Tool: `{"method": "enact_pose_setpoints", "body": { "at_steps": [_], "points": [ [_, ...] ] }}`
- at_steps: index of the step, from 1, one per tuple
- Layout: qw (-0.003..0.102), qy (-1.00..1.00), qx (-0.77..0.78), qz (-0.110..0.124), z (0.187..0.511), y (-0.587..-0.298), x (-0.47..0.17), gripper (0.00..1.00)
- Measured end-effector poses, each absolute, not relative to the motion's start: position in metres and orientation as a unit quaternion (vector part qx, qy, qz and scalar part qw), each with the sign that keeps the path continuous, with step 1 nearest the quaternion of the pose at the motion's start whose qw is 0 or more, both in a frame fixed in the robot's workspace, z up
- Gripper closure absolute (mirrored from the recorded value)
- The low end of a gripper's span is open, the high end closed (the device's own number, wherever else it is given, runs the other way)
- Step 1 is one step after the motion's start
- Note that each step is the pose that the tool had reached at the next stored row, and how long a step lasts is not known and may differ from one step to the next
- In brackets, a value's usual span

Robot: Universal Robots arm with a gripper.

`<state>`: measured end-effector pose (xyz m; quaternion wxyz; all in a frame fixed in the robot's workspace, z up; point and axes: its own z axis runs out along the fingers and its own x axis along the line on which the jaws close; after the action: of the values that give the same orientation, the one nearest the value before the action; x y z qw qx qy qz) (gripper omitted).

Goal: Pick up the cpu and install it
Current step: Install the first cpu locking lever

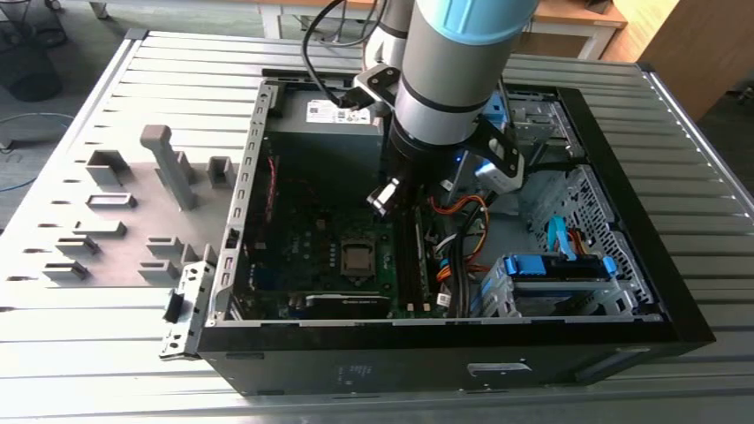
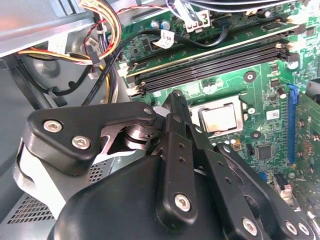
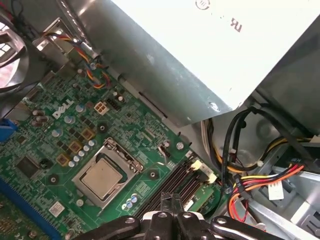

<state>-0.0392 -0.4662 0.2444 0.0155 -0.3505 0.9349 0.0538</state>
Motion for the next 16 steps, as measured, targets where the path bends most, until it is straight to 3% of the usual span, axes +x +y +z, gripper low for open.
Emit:
{"method": "enact_pose_setpoints", "body": {
  "at_steps": [16],
  "points": [
    [0.03,0.934,-0.351,0.065,0.2407,-0.4616,-0.0441,0.89]
  ]
}}
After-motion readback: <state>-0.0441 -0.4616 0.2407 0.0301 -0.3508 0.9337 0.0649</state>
